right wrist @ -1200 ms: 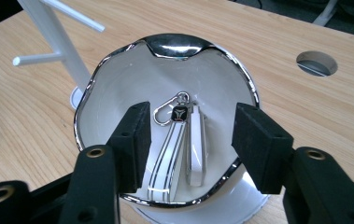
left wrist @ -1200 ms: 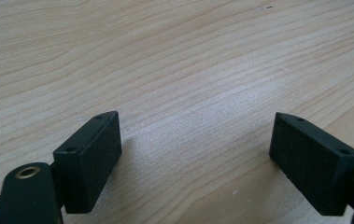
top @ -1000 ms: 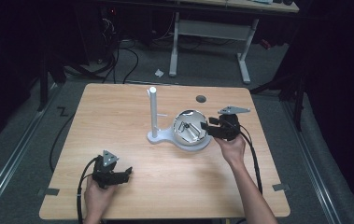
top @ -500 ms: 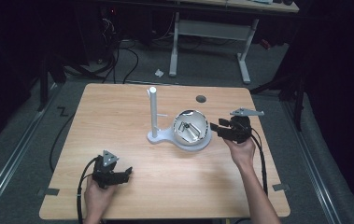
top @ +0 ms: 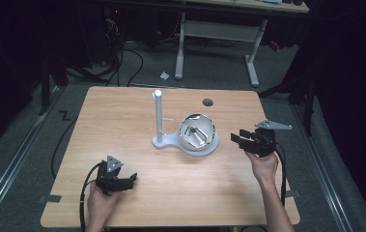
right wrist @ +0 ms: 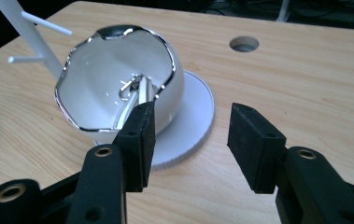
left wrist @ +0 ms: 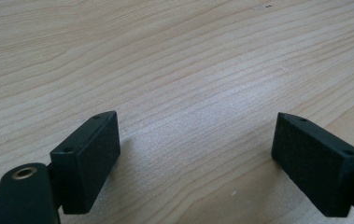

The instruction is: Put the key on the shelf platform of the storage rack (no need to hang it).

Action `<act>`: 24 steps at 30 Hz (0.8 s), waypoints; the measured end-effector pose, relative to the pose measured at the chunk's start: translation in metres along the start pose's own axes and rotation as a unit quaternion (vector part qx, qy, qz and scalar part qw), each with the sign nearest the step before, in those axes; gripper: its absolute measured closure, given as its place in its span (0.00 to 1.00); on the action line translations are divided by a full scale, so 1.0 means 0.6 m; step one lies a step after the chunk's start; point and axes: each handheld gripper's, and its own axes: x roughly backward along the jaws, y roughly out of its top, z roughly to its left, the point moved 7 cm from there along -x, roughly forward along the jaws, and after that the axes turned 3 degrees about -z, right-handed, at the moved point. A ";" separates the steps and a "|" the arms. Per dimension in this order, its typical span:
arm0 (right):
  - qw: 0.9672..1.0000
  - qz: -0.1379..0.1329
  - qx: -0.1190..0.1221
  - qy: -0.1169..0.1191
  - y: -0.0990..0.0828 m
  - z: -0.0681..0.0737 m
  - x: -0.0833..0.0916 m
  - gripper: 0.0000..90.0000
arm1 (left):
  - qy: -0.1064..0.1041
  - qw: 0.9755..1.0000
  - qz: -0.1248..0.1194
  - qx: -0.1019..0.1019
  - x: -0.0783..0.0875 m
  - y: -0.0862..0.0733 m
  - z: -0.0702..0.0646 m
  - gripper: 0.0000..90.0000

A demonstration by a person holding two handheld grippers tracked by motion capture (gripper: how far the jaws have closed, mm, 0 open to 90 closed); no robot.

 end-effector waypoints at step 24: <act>1.000 -0.013 -0.022 -0.012 -0.057 -0.021 0.057 0.59 | 0.001 1.000 0.000 0.000 0.000 0.000 0.000 0.17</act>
